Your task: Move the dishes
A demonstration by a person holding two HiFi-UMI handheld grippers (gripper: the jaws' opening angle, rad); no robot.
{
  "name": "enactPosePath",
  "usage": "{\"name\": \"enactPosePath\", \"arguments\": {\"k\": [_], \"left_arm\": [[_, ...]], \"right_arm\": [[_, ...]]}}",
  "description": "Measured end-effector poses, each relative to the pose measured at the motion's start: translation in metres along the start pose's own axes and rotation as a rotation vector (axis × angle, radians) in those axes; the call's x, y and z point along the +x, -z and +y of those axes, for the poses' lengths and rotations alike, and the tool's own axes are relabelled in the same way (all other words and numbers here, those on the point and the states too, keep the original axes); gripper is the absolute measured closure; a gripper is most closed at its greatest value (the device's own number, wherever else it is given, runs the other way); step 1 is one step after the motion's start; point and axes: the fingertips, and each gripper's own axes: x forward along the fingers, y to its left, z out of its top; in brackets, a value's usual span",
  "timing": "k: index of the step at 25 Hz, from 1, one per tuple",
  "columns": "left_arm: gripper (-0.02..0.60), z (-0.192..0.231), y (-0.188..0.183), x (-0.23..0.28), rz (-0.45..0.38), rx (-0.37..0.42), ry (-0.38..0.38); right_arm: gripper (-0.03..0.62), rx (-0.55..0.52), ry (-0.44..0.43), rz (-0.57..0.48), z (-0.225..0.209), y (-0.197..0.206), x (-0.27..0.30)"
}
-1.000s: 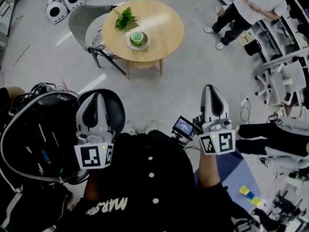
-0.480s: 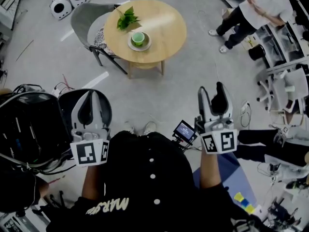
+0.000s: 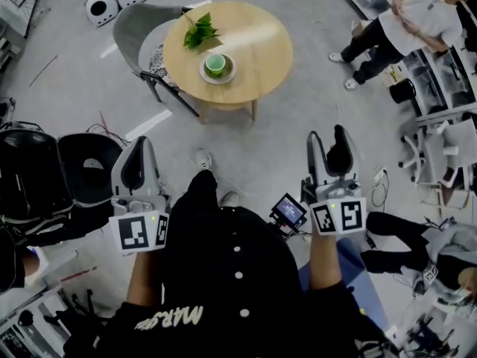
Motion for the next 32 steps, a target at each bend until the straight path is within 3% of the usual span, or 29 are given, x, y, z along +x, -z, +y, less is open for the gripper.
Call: {"name": "enactPosePath", "arguments": {"k": [10, 25, 32], "left_arm": [[0.580, 0.022, 0.016, 0.092, -0.023, -0.009, 0.040], [0.580, 0.100, 0.016, 0.299, -0.039, 0.018, 0.160], [0.580, 0.115, 0.026, 0.355, -0.017, -0.013, 0.200]], "right_arm": [[0.378, 0.000, -0.002, 0.018, -0.017, 0.021, 0.081], [0.381, -0.036, 0.067, 0.051, -0.052, 0.038, 0.277], [0.381, -0.054, 0.075, 0.082, -0.058, 0.046, 0.326]]}}
